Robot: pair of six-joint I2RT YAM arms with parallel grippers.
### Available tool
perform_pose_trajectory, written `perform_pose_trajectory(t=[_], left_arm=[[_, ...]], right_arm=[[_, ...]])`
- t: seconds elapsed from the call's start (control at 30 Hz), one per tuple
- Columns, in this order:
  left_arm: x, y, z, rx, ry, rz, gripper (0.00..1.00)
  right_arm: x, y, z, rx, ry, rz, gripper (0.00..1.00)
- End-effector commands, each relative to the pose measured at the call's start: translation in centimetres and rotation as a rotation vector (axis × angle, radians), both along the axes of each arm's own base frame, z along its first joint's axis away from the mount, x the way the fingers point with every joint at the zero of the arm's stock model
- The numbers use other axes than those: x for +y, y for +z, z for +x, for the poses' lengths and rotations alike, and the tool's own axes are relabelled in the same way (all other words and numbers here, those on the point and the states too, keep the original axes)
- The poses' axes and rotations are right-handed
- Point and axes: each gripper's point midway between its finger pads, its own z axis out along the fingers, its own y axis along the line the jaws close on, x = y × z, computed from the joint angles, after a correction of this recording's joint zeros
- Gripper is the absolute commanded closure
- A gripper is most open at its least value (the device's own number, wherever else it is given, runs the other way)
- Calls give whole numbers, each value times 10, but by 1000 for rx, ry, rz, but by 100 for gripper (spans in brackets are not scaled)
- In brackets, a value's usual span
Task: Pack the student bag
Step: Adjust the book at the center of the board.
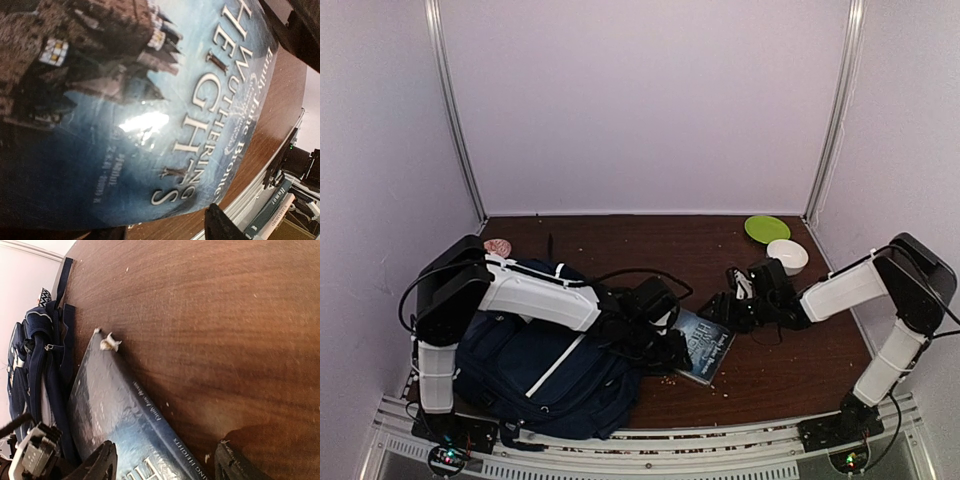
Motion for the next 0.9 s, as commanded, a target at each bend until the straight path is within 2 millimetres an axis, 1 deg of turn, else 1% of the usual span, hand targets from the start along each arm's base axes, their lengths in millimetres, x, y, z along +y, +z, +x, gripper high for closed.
perform_pose_trajectory(t=[0.0, 0.13, 0.23, 0.27, 0.37, 0.43, 0.53, 0.67, 0.8, 0.87], left_arm=[[9, -24, 29, -72, 31, 78, 10], [9, -15, 54, -122, 34, 82, 12], [10, -7, 71, -167, 33, 93, 13], [11, -6, 77, -177, 35, 100, 13], [13, -6, 87, -185, 32, 99, 14], [11, -5, 89, -181, 28, 79, 15], [5, -3, 88, -171, 15, 27, 21], [-5, 8, 83, -175, 0, -80, 33], [-5, 10, 79, -173, -6, -110, 43], [-8, 13, 77, -165, -16, -137, 50]], right_arm=[[-16, -27, -42, 133, -10, -24, 34], [-21, -25, -58, 132, -34, 4, 38], [-20, -21, -71, 131, -41, 32, 41], [-17, -17, -75, 129, -46, 55, 42], [-13, -10, -85, 122, -51, 92, 42], [-14, -9, -87, 118, -65, 97, 42], [-20, -12, -85, 117, -107, 83, 40], [-27, -16, -80, 116, -165, 68, 36], [-29, -18, -77, 122, -200, 81, 34], [-29, -20, -77, 133, -209, 91, 33]])
